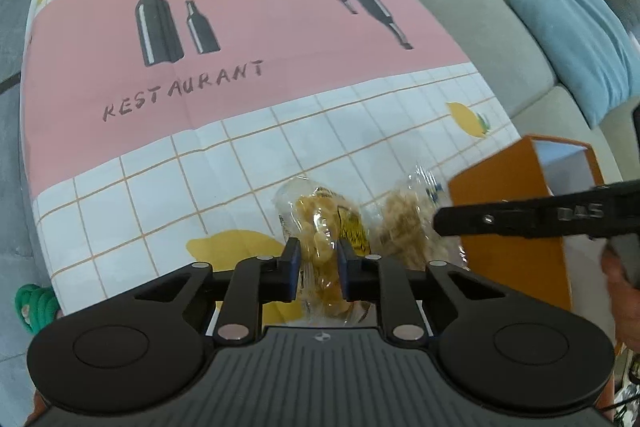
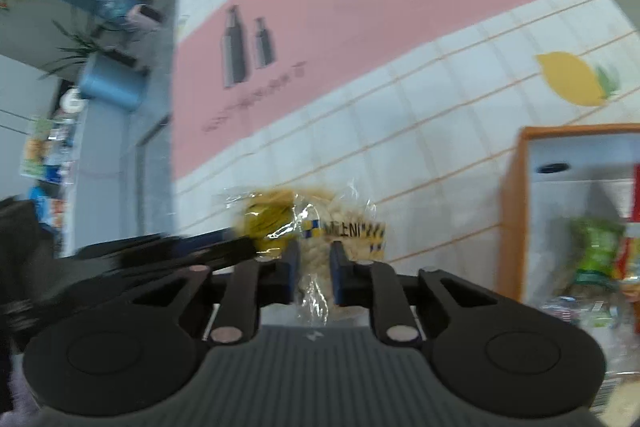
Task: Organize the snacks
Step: 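Lift both held snacks and carry them over the orange box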
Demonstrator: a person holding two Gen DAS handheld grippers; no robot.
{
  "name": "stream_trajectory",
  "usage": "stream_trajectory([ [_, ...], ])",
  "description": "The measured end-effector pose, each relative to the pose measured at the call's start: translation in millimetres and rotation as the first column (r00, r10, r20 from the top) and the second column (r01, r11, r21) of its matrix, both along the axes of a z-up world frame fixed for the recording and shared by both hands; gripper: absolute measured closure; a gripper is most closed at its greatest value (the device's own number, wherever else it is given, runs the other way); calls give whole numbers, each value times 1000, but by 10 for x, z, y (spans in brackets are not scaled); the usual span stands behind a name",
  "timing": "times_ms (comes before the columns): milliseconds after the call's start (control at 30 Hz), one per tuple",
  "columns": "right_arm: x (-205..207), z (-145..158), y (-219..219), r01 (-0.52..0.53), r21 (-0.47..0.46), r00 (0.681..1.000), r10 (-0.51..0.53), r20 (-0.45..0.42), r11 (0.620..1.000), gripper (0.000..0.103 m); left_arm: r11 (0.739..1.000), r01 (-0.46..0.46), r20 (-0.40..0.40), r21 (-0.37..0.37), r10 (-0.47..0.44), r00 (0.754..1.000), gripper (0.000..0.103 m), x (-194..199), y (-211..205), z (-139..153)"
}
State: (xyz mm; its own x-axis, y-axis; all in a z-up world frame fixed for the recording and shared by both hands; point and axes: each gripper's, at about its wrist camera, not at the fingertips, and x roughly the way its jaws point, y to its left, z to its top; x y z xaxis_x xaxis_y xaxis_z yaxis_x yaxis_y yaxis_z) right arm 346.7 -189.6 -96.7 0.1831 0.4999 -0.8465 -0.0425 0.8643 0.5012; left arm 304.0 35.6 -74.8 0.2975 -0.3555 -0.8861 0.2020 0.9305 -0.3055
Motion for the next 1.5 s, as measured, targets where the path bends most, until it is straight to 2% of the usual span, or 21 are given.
stream_trajectory([
  [233, -87, 65, 37, -42, -124, 995, 53, 83, 991, 87, 999, 48, 26, -16, -48, 999, 83, -61, -297, 71],
  [300, -128, 86, 14, -55, -164, 992, 72, 102, 985, 79, 998, 63, 36, -21, -62, 997, 83, -87, -388, 98],
  [333, -142, 89, -1, -60, -176, 991, 79, 109, 983, 81, 997, 69, 39, -18, -68, 997, 82, -93, -431, 105],
  [467, -143, 61, -90, -23, -125, 994, 36, 100, 992, 82, 995, 102, 43, 4, -102, 994, 82, -115, -578, 113],
  [567, -154, 71, -158, 26, -76, 996, -19, 86, 997, 80, 988, 136, 66, 70, -140, 988, 80, -151, -711, 102],
  [633, -153, 58, -95, 10, -103, 997, -1, 83, 995, 82, 983, 149, 70, 108, -158, 985, 78, -164, -766, 68],
  [733, -143, 22, 30, -43, -163, 995, 56, 80, 986, 79, 980, 175, 50, 91, -180, 982, 77, -165, -802, 22],
  [900, -119, -23, 128, -81, -226, 992, 100, 74, 971, 74, 976, 175, 49, 126, -182, 982, 77, -185, -827, -26],
  [1000, -118, -36, 184, -103, -260, 989, 127, 79, 960, 74, 977, 166, 50, 132, -174, 983, 80, -181, -816, -41],
  [1267, -240, 124, 36, -62, -211, 988, 91, 127, 976, 87, 986, 116, 73, 119, -125, 989, 83, -257, -682, 92],
  [1500, -534, 343, -40, 15, -112, 982, 6, 188, 994, 89, 991, 53, 138, 124, -70, 988, 84, -474, -538, 356],
])
